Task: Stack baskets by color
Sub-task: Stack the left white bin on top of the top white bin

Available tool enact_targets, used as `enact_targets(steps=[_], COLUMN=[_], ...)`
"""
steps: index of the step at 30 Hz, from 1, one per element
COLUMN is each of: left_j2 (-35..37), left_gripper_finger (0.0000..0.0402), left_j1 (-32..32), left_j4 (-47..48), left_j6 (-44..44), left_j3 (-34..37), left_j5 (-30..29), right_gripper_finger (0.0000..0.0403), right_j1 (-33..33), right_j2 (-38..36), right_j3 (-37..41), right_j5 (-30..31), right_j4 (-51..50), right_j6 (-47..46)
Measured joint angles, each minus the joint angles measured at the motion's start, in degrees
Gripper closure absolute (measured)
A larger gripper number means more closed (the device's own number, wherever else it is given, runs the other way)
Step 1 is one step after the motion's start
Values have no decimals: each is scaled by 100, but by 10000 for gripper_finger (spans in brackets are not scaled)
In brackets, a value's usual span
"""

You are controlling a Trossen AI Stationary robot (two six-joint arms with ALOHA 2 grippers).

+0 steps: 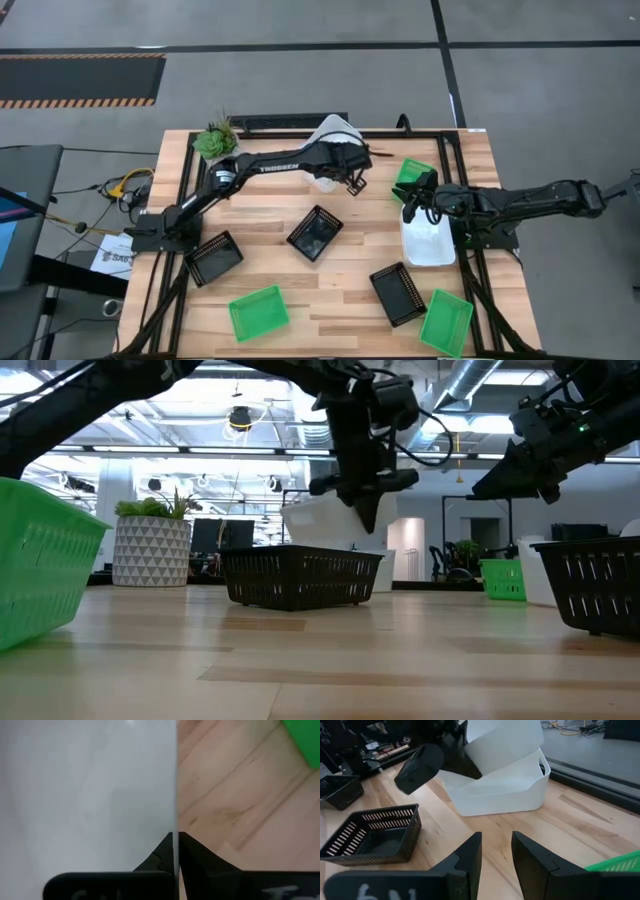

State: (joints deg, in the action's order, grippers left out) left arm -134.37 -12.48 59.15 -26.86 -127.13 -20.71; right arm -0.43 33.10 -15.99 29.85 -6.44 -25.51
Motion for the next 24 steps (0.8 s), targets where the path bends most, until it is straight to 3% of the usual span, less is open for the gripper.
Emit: enact_targets(steps=[13, 24], left_j2=[-74, -74], left_gripper_finger=[401, 401], left_j1=[-216, -281], left_j4=[689, 865], left_j6=[-211, 152], left_j3=[-1, -2], left_j5=[428, 680], right_gripper_finger=[274, 274], right_j1=[0, 0], right_j2=[0, 0], right_j3=[0, 0], right_j5=[0, 0], right_j4=[0, 0], right_j6=[-1, -3])
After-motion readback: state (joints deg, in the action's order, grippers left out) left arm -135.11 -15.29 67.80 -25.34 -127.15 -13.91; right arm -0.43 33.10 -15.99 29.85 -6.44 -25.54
